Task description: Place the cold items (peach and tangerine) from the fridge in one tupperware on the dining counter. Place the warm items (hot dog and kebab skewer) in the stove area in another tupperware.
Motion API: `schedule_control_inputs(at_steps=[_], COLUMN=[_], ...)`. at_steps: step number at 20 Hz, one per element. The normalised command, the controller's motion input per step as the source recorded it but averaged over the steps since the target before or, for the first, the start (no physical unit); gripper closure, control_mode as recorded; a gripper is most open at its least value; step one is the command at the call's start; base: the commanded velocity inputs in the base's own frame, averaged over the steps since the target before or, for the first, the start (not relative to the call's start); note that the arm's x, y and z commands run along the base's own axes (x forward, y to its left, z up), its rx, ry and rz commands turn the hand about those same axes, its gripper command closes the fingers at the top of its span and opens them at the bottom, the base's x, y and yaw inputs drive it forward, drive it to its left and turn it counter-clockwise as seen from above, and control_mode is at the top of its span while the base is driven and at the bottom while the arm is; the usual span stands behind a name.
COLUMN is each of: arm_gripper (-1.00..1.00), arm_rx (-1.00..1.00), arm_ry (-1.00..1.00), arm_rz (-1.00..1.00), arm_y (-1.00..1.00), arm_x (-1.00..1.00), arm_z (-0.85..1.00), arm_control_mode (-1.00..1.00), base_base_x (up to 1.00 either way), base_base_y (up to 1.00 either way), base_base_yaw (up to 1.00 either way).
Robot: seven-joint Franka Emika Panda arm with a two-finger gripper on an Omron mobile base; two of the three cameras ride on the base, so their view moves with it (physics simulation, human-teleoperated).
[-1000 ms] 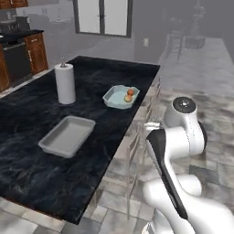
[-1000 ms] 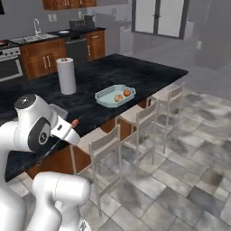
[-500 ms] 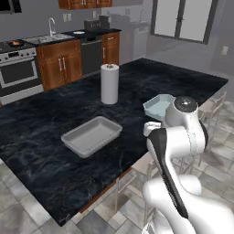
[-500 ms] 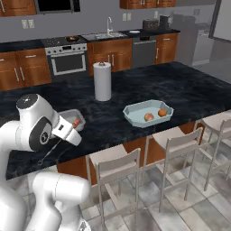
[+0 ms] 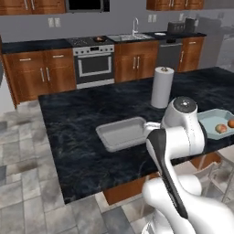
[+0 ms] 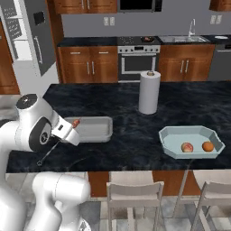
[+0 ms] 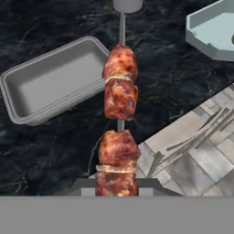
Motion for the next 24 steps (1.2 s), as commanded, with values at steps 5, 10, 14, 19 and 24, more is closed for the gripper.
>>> schedule_control_inputs(at_steps=[5, 10, 14, 19, 24], arm_gripper=[1.0, 1.0, 1.0, 1.0, 1.0], arm_rx=[0.0, 0.0, 0.0, 0.0, 0.07], arm_ry=[0.0, 0.06, 0.11, 0.12, 0.05], arm_rz=[0.0, -0.04, -0.19, -0.26, -0.29], arm_y=[0.0, 0.03, 0.3, 0.36, 0.21], arm_x=[0.0, 0.78, 1.0, 1.0, 0.87], arm_z=[0.0, 0.0, 0.0, -0.14, -0.27], arm_control_mode=[1.0, -1.0, -1.0, -1.0, -1.0], base_base_x=[0.93, 0.16, 0.0, 0.0, 0.0], base_base_y=[-0.08, -0.03, 0.0, 0.0, 0.0], base_base_yaw=[0.39, 0.01, 0.0, 0.0, 0.0])
